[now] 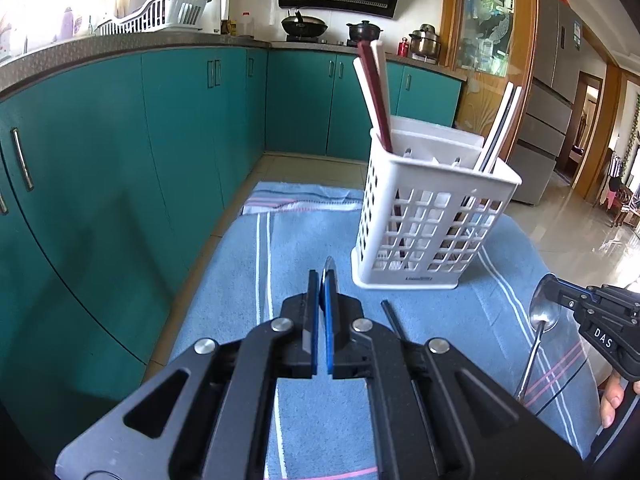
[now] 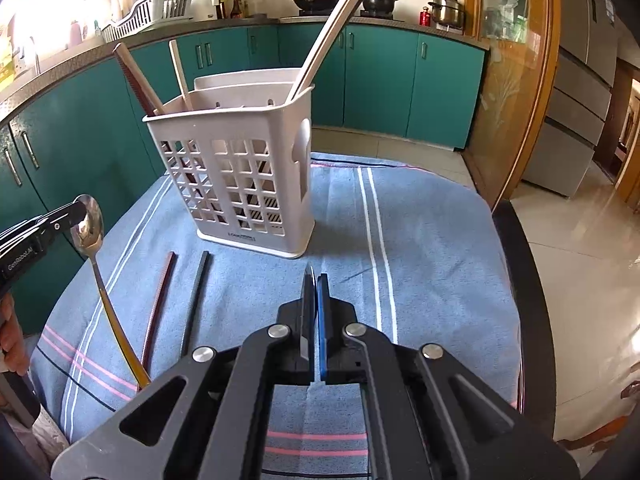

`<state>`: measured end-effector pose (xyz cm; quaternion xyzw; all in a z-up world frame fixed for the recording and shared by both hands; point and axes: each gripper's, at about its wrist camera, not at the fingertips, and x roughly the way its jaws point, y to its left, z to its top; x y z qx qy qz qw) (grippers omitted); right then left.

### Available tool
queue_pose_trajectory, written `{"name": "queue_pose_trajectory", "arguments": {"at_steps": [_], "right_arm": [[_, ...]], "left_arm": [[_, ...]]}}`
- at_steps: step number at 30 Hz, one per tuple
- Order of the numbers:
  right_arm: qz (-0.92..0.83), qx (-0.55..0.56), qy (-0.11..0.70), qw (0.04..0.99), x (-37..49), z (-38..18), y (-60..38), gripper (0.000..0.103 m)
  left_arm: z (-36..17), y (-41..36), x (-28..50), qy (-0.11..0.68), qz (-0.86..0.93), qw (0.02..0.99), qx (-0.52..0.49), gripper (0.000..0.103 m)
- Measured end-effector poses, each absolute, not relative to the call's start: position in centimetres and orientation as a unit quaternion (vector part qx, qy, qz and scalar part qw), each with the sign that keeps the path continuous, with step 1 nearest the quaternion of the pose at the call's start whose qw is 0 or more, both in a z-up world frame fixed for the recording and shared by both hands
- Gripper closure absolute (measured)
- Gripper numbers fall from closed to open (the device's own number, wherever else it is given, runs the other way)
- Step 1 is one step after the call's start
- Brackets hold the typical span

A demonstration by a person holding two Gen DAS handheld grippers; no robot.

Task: Organize utensils
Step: 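Carry both spoons over the white holder and open both tools to drop them in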

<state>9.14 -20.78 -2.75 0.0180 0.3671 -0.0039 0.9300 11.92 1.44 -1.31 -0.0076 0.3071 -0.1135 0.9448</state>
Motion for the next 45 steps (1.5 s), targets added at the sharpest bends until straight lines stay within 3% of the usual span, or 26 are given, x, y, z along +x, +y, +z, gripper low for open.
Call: {"name": "queue_pose_trajectory", "arguments": {"at_steps": [5, 12, 17, 21, 28, 36, 45], "right_arm": [[-0.017, 0.01, 0.306, 0.952, 9.0, 1.7, -21.0, 0.101], [-0.055, -0.029, 0.163, 0.985, 9.6, 11.3, -20.1, 0.101], [-0.094, -0.053, 0.104, 0.989, 13.1, 14.3, -19.1, 0.101], [-0.1, -0.06, 0.112, 0.987, 17.0, 12.8, -18.6, 0.101], [-0.107, -0.058, 0.133, 0.984, 19.8, 9.6, -18.6, 0.101], [-0.08, -0.084, 0.138, 0.984, 20.6, 6.3, -17.9, 0.101], [-0.045, -0.052, 0.156, 0.985, 19.7, 5.5, -18.0, 0.096]], "left_arm": [[3.1, 1.6, 12.0, 0.258, -0.119, 0.959, -0.016, 0.1], [13.5, 0.8, 11.0, 0.122, -0.118, 0.985, -0.006, 0.1], [17.8, -2.0, 12.8, 0.053, -0.087, 0.994, 0.034, 0.1], [16.8, -4.9, 15.4, 0.025, -0.029, 0.994, 0.1, 0.1], [12.7, -7.0, 19.8, 0.057, -0.025, 0.989, 0.136, 0.1], [9.3, -7.1, 21.5, 0.103, -0.04, 0.985, 0.132, 0.1], [9.8, -6.3, 19.4, 0.088, -0.052, 0.988, 0.119, 0.1]]}}
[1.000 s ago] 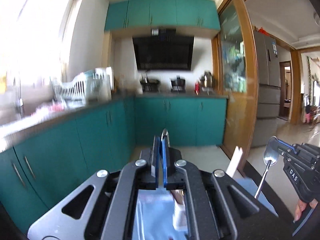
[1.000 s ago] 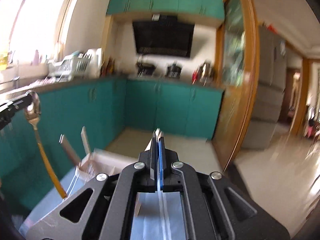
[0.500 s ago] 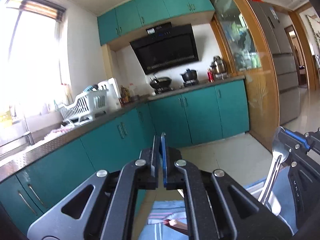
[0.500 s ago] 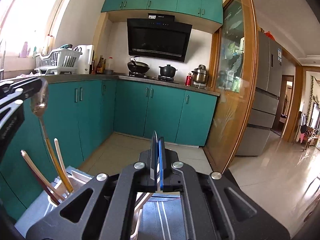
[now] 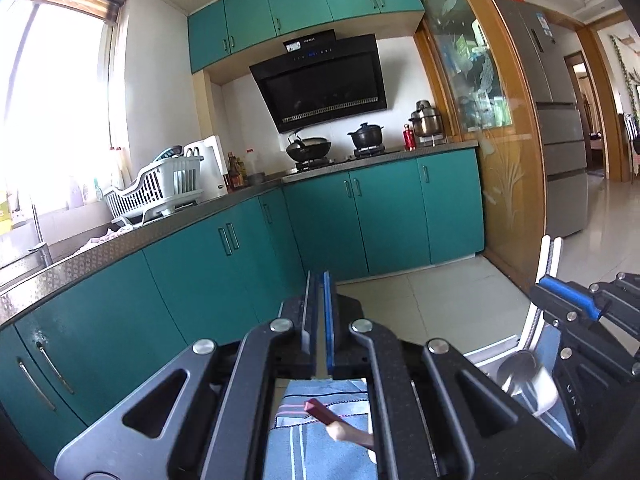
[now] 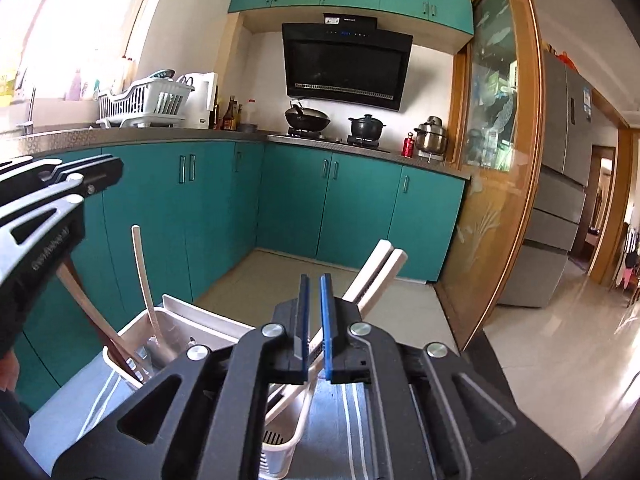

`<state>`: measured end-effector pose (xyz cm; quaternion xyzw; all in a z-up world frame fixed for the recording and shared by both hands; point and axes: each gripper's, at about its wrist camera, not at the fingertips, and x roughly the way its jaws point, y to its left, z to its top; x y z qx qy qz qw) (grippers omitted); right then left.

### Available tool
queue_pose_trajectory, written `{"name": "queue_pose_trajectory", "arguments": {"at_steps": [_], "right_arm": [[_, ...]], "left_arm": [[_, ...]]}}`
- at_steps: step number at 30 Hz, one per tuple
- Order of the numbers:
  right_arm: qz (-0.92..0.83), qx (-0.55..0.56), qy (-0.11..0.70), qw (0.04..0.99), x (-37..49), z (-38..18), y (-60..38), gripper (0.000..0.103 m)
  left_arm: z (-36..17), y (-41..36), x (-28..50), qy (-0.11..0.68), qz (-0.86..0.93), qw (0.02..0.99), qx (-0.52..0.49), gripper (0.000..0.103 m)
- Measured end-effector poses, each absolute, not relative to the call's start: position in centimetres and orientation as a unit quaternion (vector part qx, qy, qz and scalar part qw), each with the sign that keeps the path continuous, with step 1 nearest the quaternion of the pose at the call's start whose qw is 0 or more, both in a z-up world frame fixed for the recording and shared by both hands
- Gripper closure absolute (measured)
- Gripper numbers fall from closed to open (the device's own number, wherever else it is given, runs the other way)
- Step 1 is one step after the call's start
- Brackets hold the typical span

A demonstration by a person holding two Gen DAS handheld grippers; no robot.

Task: Organize utensils

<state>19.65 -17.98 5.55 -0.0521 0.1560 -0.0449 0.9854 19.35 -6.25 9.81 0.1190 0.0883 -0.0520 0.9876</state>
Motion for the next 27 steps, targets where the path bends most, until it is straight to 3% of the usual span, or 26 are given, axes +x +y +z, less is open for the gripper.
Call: {"name": "queue_pose_trajectory", "arguments": {"at_steps": [3, 9, 13, 20, 23, 27], "right_arm": [[-0.032, -0.026, 0.153, 0.987, 18.7, 6.3, -18.6, 0.084], [0.003, 0.037, 0.133, 0.99, 14.3, 8.7, -20.2, 0.083], [0.03, 0.047, 0.155, 0.986, 9.8, 8.0, -20.3, 0.083], [0.101, 0.004, 0.367, 0.925, 11.0, -4.3, -14.2, 0.083], [0.128, 0.007, 0.415, 0.901, 11.6, -7.7, -11.6, 0.083], [0.122, -0.004, 0.443, 0.888, 12.0, -9.5, -9.9, 0.083]], "left_arm": [[10.6, -5.0, 18.0, 0.083, -0.058, 0.99, 0.095, 0.099], [11.9, -1.3, 14.4, 0.09, -0.064, 0.993, 0.039, 0.094], [9.8, 2.6, 11.9, 0.146, -0.057, 0.988, -0.006, 0.074], [-1.1, 5.2, 13.9, 0.341, -0.055, 0.936, -0.061, 0.073], [-3.2, 5.1, 13.5, 0.363, -0.063, 0.928, -0.057, 0.066], [-4.9, 5.6, 12.9, 0.376, -0.06, 0.923, -0.056, 0.065]]}}
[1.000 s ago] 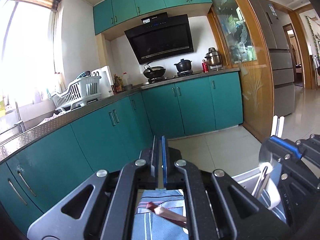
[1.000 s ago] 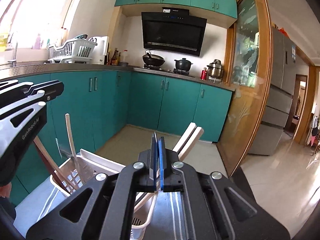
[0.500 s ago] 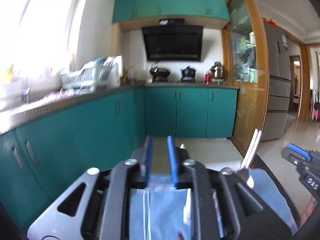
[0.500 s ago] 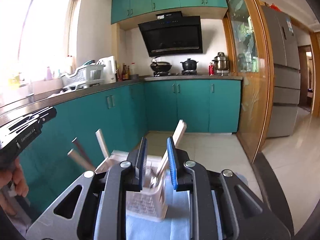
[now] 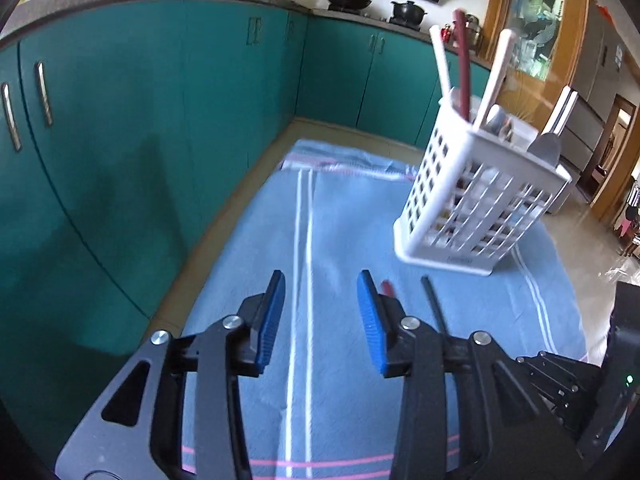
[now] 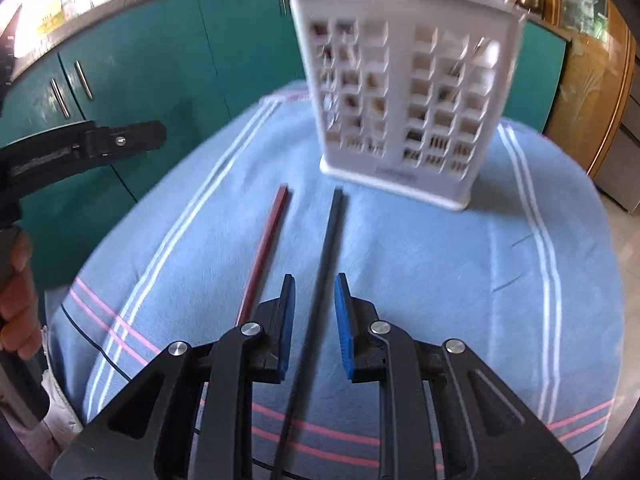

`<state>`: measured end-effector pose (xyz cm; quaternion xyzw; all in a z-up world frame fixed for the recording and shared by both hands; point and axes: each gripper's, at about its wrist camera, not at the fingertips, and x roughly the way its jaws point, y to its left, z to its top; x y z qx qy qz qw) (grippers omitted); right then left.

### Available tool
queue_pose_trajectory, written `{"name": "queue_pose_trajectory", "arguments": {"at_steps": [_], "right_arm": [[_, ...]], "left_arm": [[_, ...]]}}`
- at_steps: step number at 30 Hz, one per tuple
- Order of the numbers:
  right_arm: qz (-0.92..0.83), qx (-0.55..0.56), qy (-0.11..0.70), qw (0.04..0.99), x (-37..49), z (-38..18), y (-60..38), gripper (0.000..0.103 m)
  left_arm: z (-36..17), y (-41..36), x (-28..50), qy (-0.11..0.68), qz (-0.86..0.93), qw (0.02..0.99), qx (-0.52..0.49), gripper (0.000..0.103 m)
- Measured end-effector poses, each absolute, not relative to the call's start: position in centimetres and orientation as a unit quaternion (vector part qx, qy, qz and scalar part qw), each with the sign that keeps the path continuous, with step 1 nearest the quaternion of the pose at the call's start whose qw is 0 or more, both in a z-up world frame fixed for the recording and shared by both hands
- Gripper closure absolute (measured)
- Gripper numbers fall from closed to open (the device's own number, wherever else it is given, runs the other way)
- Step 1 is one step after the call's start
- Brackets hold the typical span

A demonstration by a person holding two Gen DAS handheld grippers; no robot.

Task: Organize utensils

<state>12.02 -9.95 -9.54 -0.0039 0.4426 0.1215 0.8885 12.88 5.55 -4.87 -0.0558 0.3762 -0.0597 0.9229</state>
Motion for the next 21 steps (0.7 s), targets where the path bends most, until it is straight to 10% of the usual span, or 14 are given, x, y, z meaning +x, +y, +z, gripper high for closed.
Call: {"name": "queue_pose_trajectory", "arguments": {"at_steps": [21], "right_arm": [[0.015, 0.089, 0.477, 0.874, 7.5, -10.2, -20.1, 0.097]], "left_arm": [[-7.4, 2.4, 12.2, 0.411, -0.101, 0.905, -0.033, 0.058]]}}
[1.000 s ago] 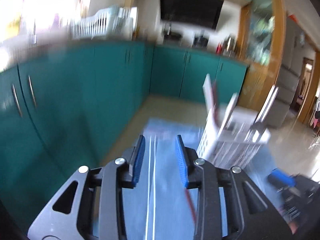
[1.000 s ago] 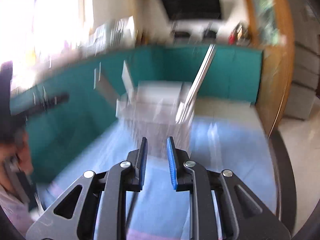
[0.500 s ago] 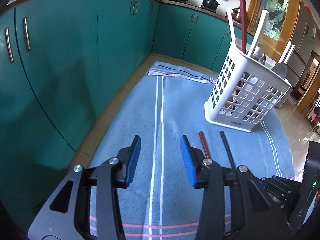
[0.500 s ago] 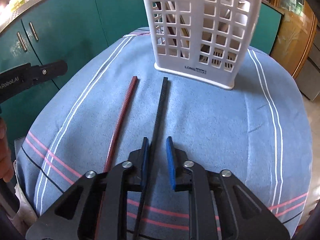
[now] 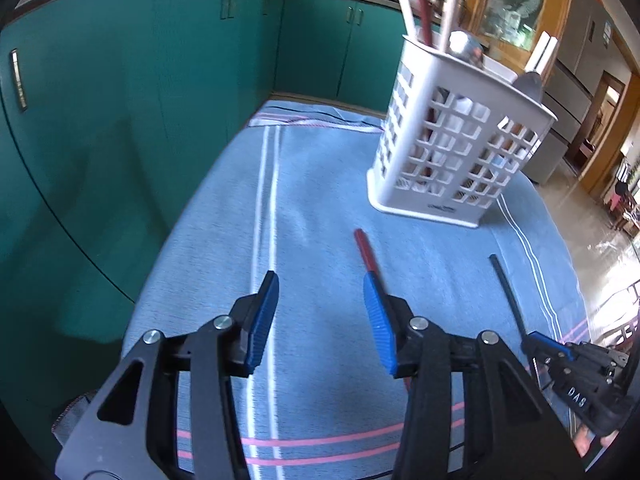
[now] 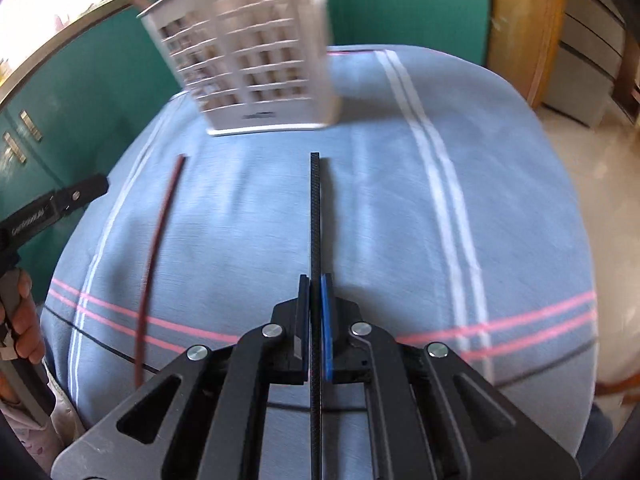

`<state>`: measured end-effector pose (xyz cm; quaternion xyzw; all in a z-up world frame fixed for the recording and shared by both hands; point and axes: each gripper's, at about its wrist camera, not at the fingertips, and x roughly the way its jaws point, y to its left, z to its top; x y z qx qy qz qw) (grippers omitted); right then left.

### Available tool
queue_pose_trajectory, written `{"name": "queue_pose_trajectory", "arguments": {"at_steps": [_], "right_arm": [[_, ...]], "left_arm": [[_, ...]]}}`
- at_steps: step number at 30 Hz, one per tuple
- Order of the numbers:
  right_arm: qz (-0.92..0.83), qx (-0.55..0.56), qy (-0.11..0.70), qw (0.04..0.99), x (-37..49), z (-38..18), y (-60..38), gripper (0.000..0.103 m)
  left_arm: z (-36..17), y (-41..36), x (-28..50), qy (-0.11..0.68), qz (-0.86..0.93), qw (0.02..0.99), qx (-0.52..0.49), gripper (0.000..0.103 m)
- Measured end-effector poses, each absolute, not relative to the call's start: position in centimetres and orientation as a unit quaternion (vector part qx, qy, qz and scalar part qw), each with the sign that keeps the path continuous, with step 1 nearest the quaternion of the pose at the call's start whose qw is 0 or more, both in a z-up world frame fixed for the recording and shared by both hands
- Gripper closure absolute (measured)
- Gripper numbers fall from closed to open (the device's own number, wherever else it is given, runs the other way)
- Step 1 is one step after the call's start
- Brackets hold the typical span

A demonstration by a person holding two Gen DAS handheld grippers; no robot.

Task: Organize utensils

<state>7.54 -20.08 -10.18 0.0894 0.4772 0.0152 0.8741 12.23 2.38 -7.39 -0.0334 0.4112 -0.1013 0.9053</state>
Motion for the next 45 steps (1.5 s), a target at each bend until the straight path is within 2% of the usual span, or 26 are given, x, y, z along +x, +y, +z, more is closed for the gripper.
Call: {"name": "queue_pose_trajectory", "arguments": {"at_steps": [7, 13, 24, 39, 42, 45], "right_arm": [[0.011, 0.114, 0.475, 0.873, 7.3, -10.2, -21.0, 0.096], [0.013, 0.132, 0.469, 0.873, 7.3, -10.3, -21.0, 0.082], [0.006, 0.138, 0.466, 0.874, 7.3, -10.3, -21.3, 0.078], [0.009, 0.129, 0.464, 0.876, 7.3, -10.4, -21.0, 0.072], [0.011, 0.131, 0.463, 0.876, 7.2, -10.5, -21.0, 0.072], [0.011, 0.132, 0.463, 0.877, 7.2, -10.5, -21.1, 0.072]], "left_arm": [[-8.5, -0.4, 11.7, 0.429, -0.14, 0.892, -0.014, 0.051], [-9.7, -1.8, 11.6, 0.447, -0.154, 0.881, 0.001, 0.046], [-11.1, -3.4, 10.9, 0.459, -0.164, 0.873, 0.032, 0.038], [-11.2, -4.2, 10.1, 0.449, -0.161, 0.876, 0.074, 0.039], [-11.2, -4.1, 10.0, 0.446, -0.159, 0.878, 0.077, 0.043], [-11.2, -3.7, 9.8, 0.442, -0.151, 0.881, 0.079, 0.054]]}}
